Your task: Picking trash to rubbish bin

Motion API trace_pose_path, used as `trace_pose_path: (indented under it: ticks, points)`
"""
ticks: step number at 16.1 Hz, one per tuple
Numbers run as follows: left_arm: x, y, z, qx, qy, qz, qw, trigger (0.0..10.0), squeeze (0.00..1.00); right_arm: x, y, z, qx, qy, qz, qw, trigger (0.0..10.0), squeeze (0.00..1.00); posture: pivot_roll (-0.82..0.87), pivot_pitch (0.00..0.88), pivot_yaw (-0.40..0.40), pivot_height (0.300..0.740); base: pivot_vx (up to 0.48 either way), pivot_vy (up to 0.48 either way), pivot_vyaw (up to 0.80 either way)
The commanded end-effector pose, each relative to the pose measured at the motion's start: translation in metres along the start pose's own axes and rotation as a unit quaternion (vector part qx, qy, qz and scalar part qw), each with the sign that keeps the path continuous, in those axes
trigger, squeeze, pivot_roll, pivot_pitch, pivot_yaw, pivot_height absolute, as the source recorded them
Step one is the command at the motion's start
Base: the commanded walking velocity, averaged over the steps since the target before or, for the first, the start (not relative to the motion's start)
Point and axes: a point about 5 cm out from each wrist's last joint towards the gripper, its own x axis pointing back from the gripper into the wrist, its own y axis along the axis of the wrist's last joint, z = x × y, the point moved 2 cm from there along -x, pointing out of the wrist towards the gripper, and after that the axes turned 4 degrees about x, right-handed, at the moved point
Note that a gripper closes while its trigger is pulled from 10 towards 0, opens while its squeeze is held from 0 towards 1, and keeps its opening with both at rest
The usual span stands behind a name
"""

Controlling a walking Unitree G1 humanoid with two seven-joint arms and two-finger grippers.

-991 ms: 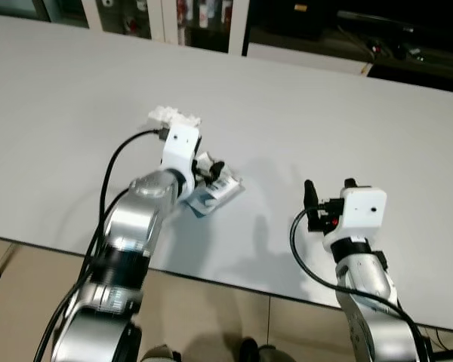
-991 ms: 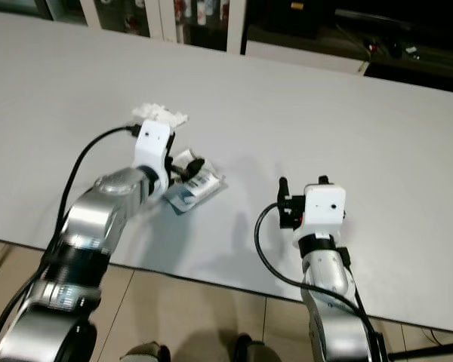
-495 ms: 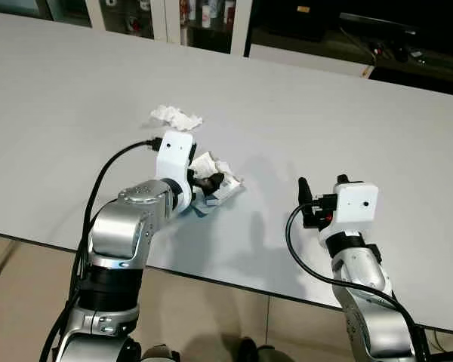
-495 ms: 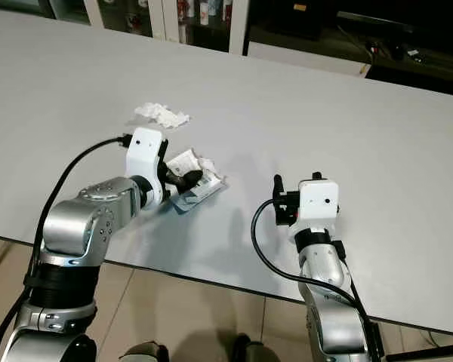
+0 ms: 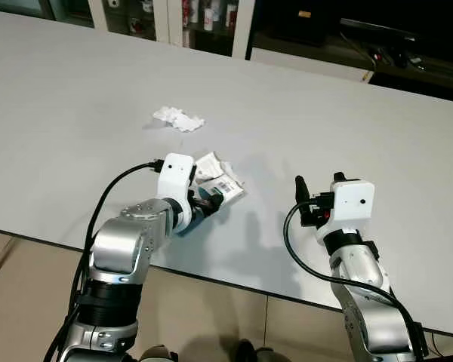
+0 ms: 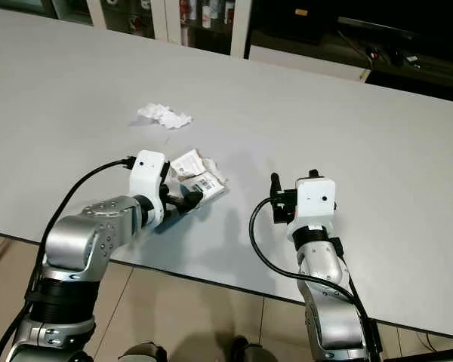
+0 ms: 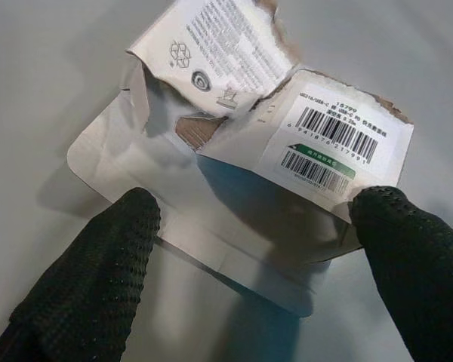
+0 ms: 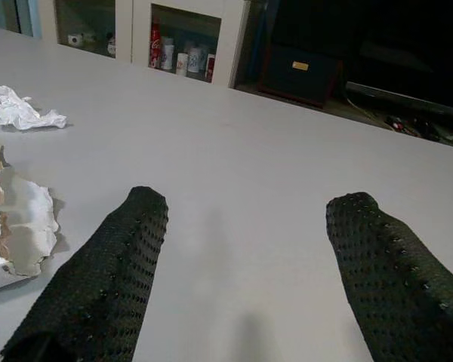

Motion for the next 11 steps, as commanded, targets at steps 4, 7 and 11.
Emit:
trace_pose_path:
  ticks: [4, 7, 11]
  points:
    - [-0.012, -0.011, 0.004, 0.007, 0.01, -0.006, 1.0, 10.0, 0.0, 0.002, -0.001, -0.007, 0.0, -0.013, -0.001, 1.0, 10.0, 0.0, 0.23, 0.1, -0.109, 0.74, 0.0, 0.0, 0.0]
    - [-0.022, -0.012, 0.005, 0.012, 0.007, -0.032, 0.999, 10.0, 0.0, 0.003, -0.001, -0.008, 0.0, -0.016, 0.0, 1.0, 10.0, 0.0, 0.23, 0.099, -0.109, 0.74, 0.0, 0.0, 0.0]
    - [-0.044, -0.037, 0.014, -0.017, 0.014, -0.019, 1.0, 10.0, 0.0, 0.002, -0.001, -0.008, -0.001, -0.016, -0.001, 1.0, 10.0, 0.0, 0.22, 0.097, -0.111, 0.74, 0.0, 0.0, 0.0]
